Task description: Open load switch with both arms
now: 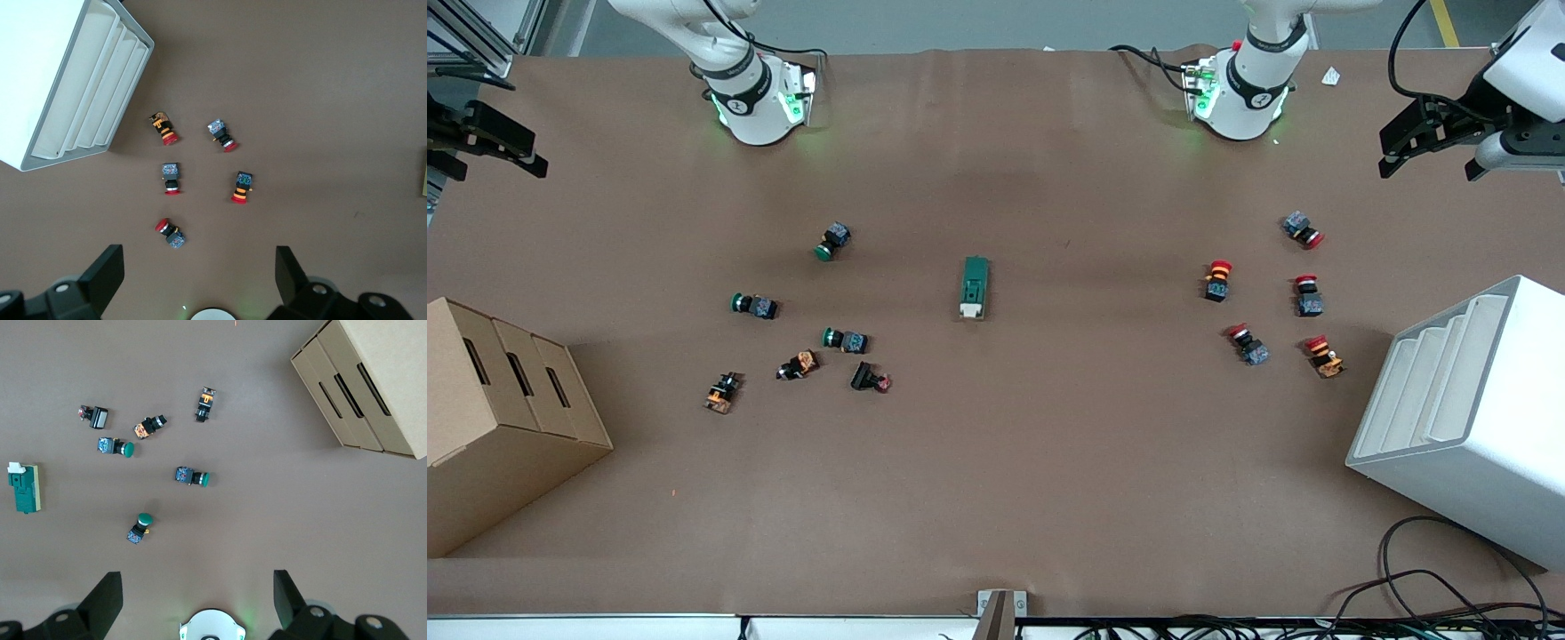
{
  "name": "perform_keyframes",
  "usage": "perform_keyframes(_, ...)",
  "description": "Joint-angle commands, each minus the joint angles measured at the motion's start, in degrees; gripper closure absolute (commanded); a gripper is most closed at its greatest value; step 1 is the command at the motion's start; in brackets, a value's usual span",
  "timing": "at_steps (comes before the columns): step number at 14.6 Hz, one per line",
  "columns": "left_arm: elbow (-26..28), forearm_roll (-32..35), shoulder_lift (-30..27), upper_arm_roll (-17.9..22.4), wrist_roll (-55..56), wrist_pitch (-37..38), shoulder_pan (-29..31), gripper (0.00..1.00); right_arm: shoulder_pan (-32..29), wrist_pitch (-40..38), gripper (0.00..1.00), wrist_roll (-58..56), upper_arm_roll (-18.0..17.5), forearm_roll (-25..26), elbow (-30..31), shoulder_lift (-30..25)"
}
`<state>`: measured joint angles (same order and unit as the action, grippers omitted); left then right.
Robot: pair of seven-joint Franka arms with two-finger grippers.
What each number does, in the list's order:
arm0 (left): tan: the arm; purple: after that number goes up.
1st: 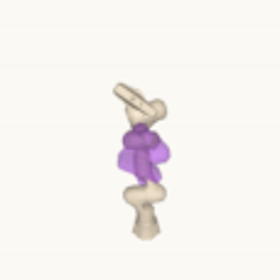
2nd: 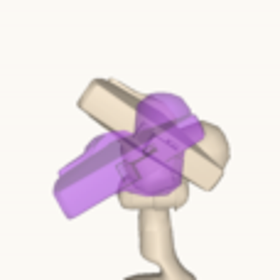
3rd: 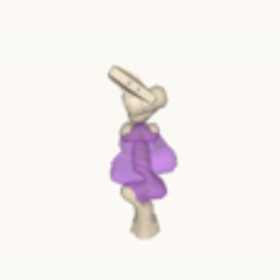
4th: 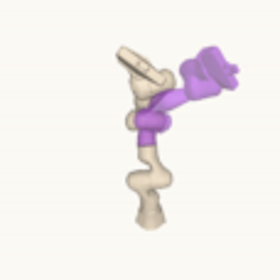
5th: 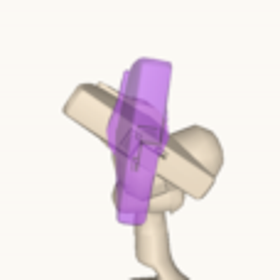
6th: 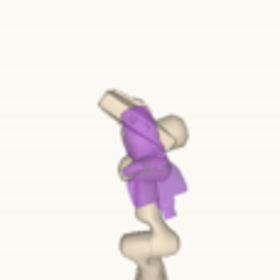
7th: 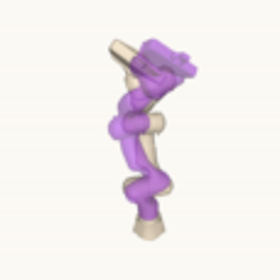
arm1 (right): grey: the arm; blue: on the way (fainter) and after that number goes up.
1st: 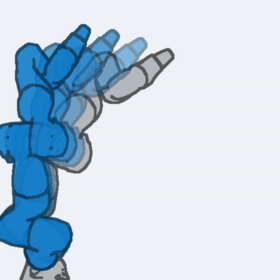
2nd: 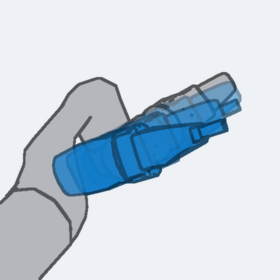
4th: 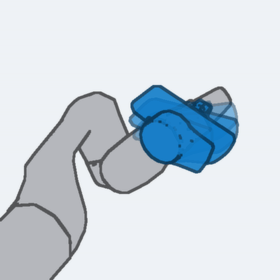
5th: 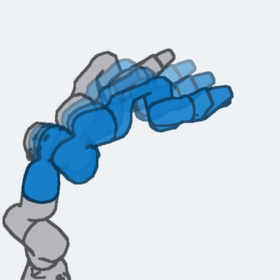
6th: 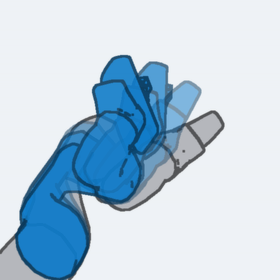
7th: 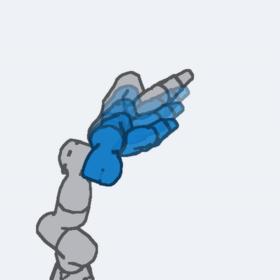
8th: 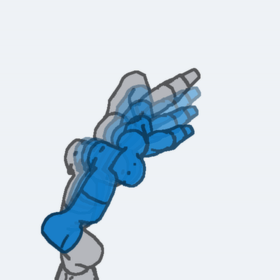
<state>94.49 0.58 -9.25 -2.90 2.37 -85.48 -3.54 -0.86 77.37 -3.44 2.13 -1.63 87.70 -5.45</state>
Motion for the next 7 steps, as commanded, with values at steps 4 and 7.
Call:
perform_keyframes(4,-1.8,0.1,0.8,-0.1,-0.2,1.0,-0.2,0.0,0.4,0.1,0.0,0.6,0.2,-0.5,-0.1,-0.1)
perform_keyframes(7,-2.9,0.0,1.8,-0.2,0.1,1.0,-0.9,0.0,0.5,0.1,0.0,0.5,0.2,0.0,-0.1,-0.1)
